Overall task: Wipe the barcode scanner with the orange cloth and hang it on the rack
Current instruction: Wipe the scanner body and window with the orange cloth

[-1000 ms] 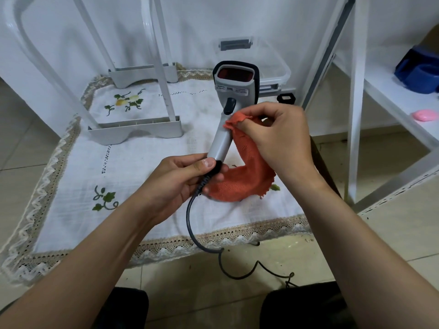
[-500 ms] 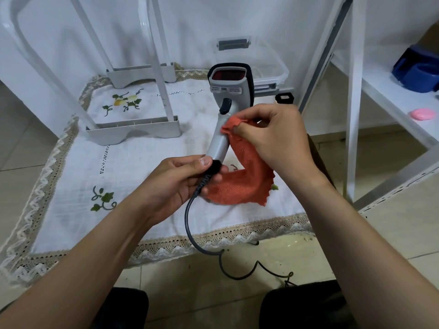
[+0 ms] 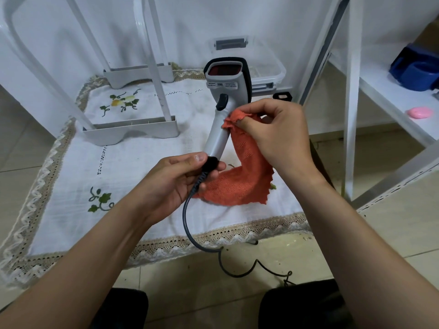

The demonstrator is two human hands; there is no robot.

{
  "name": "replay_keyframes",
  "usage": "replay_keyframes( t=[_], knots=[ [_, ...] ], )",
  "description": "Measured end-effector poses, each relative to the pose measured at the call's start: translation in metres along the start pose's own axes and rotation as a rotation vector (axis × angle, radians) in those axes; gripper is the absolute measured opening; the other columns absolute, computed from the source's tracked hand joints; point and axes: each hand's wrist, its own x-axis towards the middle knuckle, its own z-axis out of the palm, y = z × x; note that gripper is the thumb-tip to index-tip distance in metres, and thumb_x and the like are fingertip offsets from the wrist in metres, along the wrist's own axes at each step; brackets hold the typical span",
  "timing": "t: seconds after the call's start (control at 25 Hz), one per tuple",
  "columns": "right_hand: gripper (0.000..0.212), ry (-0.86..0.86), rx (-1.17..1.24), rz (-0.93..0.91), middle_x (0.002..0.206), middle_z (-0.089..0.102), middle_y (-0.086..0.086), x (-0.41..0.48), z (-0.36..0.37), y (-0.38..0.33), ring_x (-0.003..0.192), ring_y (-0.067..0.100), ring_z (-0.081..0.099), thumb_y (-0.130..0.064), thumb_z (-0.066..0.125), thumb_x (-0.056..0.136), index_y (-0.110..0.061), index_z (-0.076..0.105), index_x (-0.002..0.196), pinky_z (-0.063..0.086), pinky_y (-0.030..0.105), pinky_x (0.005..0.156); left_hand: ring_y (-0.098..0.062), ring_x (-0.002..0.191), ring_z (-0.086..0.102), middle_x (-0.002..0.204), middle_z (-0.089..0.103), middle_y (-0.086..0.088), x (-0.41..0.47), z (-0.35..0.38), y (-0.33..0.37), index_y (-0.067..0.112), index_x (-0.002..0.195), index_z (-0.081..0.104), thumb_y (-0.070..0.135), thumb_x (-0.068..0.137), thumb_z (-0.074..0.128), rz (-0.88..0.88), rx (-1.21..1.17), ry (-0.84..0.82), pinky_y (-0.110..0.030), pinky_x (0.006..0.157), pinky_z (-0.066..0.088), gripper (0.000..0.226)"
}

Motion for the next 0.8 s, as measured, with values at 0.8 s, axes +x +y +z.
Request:
replay_keyframes(
  t=[0.8],
  knots=[
    [0.008, -0.102, -0.012, 0.05, 0.072, 0.078, -0.013, -0.0066, 0.0072, 0.0009, 0.074, 0.004, 0.075, -0.018, 0.087, 0.08, -0.025, 0.083, 0.078, 0.063, 0.037, 0.077, -0.013, 0.08, 0.072, 0.109, 0.076, -0.02, -0.0004, 0.002, 0.0009, 0.003, 0.099, 0.077, 0.029, 0.083, 0.064, -0.047, -0.027, 0.033, -0.019, 0.056, 0.05, 0.033]
  ],
)
